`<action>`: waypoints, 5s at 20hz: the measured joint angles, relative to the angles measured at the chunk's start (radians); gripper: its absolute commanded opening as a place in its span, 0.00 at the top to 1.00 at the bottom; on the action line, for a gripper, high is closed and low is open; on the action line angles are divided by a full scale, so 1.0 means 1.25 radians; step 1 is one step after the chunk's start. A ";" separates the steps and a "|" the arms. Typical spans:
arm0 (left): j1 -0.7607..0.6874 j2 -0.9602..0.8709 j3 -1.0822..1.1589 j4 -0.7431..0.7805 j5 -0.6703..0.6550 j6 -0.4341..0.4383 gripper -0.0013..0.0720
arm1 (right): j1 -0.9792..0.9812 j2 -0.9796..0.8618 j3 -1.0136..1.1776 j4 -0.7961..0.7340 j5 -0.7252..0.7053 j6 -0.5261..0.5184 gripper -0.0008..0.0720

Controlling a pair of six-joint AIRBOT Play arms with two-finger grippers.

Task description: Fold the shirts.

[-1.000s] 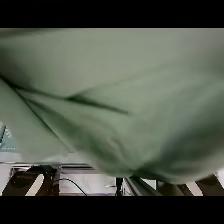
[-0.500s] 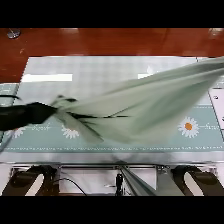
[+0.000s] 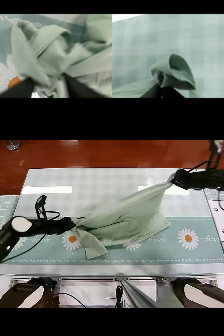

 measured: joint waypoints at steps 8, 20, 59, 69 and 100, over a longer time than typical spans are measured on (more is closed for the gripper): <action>0.190 -0.064 0.185 0.080 -0.246 0.041 0.02 | -0.213 -0.097 0.060 0.009 0.166 -0.110 0.13; 0.201 -0.033 -0.075 -0.387 -0.154 0.313 0.02 | -0.484 0.041 -0.391 0.137 0.125 -0.202 0.14; 0.218 0.175 0.947 -0.014 -0.147 0.113 0.96 | -0.070 0.207 0.654 -0.083 0.277 -0.013 0.95; 0.228 0.340 1.020 0.210 -0.455 -0.018 0.96 | -0.070 0.551 0.584 -0.272 0.430 0.044 0.95; 0.203 -0.326 0.576 0.102 -0.343 0.070 0.02 | -0.201 -0.304 0.362 0.060 0.296 -0.029 0.14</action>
